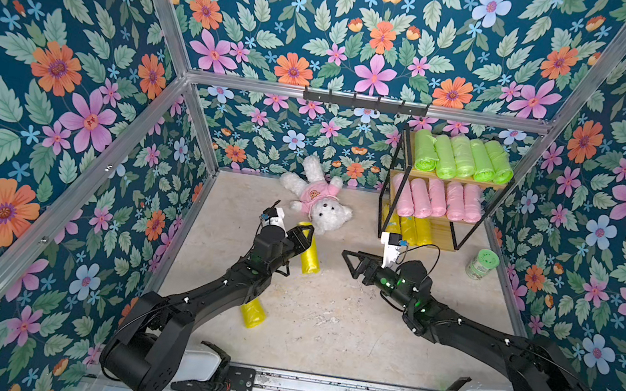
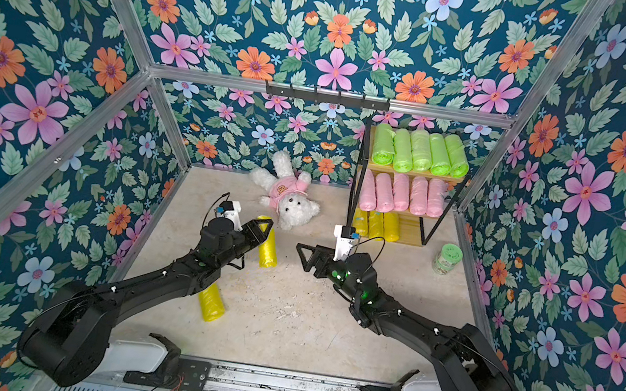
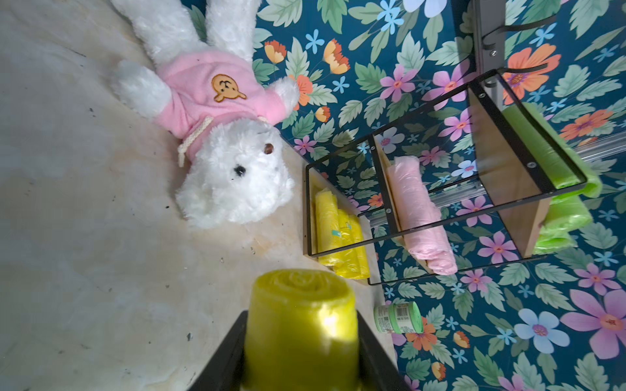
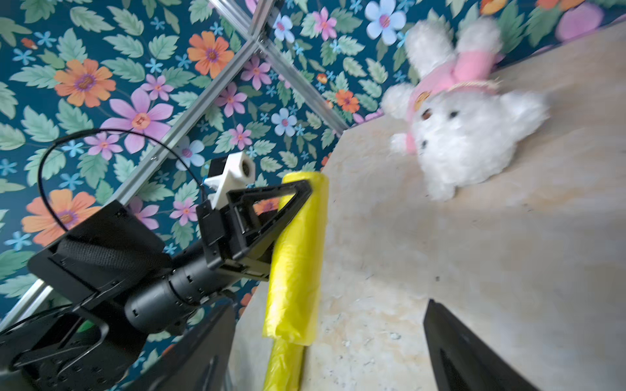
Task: Sort the rolls of trash bags by color and place them on the shelf
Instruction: Pick up the roll of trash bags from the center of the board.
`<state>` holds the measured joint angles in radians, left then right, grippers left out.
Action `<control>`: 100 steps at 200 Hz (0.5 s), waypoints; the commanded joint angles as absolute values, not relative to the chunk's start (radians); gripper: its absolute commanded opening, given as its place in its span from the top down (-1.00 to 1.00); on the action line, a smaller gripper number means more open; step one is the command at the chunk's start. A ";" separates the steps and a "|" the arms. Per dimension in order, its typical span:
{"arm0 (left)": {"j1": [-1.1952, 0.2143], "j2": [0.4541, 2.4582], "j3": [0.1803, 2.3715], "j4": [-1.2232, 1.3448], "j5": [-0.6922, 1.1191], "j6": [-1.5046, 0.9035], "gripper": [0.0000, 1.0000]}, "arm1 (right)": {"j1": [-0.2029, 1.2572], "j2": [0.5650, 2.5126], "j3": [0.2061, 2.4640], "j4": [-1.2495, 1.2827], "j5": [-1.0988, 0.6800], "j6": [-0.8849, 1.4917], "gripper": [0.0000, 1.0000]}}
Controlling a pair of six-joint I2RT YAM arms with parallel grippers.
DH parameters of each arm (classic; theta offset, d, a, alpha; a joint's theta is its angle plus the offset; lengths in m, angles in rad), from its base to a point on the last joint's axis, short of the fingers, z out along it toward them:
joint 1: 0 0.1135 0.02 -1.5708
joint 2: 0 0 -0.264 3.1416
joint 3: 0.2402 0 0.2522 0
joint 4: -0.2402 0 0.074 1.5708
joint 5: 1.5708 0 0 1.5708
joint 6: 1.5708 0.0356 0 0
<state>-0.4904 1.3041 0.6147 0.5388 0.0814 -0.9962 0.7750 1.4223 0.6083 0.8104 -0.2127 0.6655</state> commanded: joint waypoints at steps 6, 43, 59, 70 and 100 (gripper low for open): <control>-0.523 1.296 0.614 0.662 0.028 -1.044 0.26 | 0.816 1.506 0.649 0.996 -0.267 0.772 -0.91; -0.556 1.280 0.601 0.710 -0.014 -1.063 0.26 | 0.855 1.596 0.690 1.046 -0.266 0.833 -0.92; -0.563 1.275 0.594 0.732 -0.024 -1.066 0.27 | 0.860 1.628 0.693 1.094 -0.276 0.869 -0.88; -0.566 1.271 0.592 0.739 -0.030 -1.066 0.27 | 0.862 1.646 0.693 1.124 -0.282 0.888 -0.81; -0.574 1.269 0.588 0.748 -0.046 -1.061 0.29 | 0.870 1.702 0.700 1.183 -0.304 0.925 -0.59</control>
<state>-0.5701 1.2747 0.5896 0.6758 -0.0208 -1.0657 0.8608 1.6703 0.6914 1.0874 -0.2741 0.8734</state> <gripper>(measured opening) 0.446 0.827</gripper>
